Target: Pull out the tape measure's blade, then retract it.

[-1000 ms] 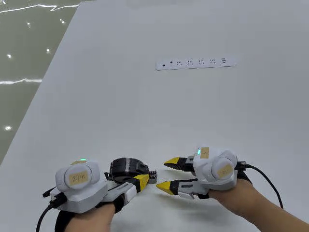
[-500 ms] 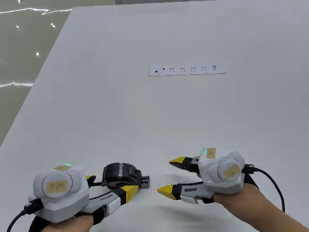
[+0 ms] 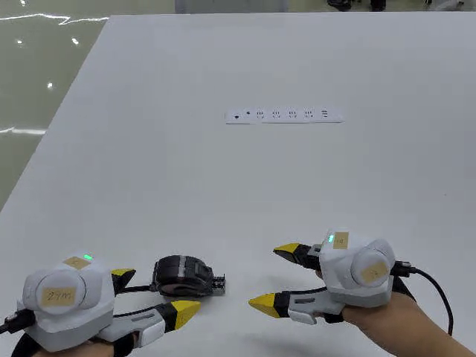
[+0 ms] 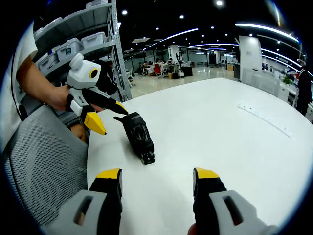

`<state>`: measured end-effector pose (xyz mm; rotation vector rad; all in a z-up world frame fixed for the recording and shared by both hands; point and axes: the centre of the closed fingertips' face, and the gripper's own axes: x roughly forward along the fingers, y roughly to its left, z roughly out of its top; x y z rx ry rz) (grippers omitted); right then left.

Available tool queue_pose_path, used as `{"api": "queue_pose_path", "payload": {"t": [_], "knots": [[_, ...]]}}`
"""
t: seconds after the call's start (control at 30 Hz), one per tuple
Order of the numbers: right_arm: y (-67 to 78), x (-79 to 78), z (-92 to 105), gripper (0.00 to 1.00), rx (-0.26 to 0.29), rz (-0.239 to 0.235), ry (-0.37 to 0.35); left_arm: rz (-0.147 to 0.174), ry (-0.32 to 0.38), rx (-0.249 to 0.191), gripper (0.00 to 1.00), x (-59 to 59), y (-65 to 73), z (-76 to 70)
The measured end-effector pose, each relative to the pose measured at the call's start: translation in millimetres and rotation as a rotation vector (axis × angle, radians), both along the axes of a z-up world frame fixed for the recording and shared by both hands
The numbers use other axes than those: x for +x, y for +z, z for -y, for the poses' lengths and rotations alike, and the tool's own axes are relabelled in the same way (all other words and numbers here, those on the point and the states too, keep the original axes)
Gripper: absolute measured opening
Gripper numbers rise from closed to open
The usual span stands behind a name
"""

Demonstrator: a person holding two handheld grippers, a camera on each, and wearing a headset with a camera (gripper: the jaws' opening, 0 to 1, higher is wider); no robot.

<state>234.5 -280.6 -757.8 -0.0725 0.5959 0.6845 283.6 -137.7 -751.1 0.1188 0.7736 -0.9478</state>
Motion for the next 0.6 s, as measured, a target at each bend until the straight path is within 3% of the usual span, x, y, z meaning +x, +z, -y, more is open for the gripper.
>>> {"api": "queue_pose_path", "payload": {"t": [0.13, 0.37, 0.6], "knots": [[2.9, -6.9, 4.4, 0.60, 0.023, -0.003, -0.024, 0.004, -0.012, 0.001, 0.75, 0.6, 0.1, -7.7], [1.5, -20.1, 15.0, 0.67, 0.004, -0.020, -0.050, 0.027, -0.039, 0.004, 0.76, 2.5, 4.0, -18.5], [8.0, -30.3, 22.8, 0.74, -0.010, -0.024, -0.063, 0.026, -0.037, 0.004, 0.80, 1.4, 9.0, -28.2]]}}
